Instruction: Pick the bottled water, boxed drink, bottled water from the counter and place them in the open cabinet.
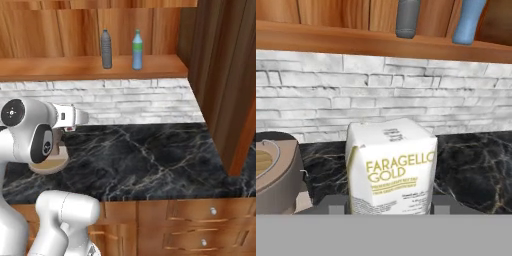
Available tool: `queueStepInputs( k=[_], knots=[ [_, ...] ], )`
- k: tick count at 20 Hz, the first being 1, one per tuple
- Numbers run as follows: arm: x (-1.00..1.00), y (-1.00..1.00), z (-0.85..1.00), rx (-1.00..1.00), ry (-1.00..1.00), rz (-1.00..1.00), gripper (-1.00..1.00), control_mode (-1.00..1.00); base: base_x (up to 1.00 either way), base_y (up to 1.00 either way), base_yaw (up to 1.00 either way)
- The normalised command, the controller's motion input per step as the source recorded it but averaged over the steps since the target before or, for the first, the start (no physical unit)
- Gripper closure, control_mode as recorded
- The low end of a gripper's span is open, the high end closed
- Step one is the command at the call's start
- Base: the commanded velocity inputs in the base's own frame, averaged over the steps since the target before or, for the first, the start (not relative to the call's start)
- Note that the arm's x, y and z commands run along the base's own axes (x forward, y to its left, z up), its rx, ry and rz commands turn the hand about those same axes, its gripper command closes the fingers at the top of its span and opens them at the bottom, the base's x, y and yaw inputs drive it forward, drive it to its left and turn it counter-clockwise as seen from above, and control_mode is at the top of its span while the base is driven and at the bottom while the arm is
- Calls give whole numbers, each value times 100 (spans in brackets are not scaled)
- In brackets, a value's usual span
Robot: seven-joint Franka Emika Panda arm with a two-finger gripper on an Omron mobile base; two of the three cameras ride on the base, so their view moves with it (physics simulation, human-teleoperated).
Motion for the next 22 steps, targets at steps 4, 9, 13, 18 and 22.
queueStepInputs(
  k=[4, 9, 13, 18, 22],
  knots=[
    [0, 0, 0, 0, 0, 0, 100, 100, 0, 0, -2],
    [0, 0, 0, 0, 0, 0, 100, 100, 0, 0, 0],
    [0, 0, 0, 0, 0, 0, 100, 100, 0, 0, 0],
    [-45, 0, 0, 0, -2, 0, 100, -100, 0, 0, 0],
    [-85, 0, 29, 0, -10, 15, 100, -100, 0, 0, 0]
  ],
)
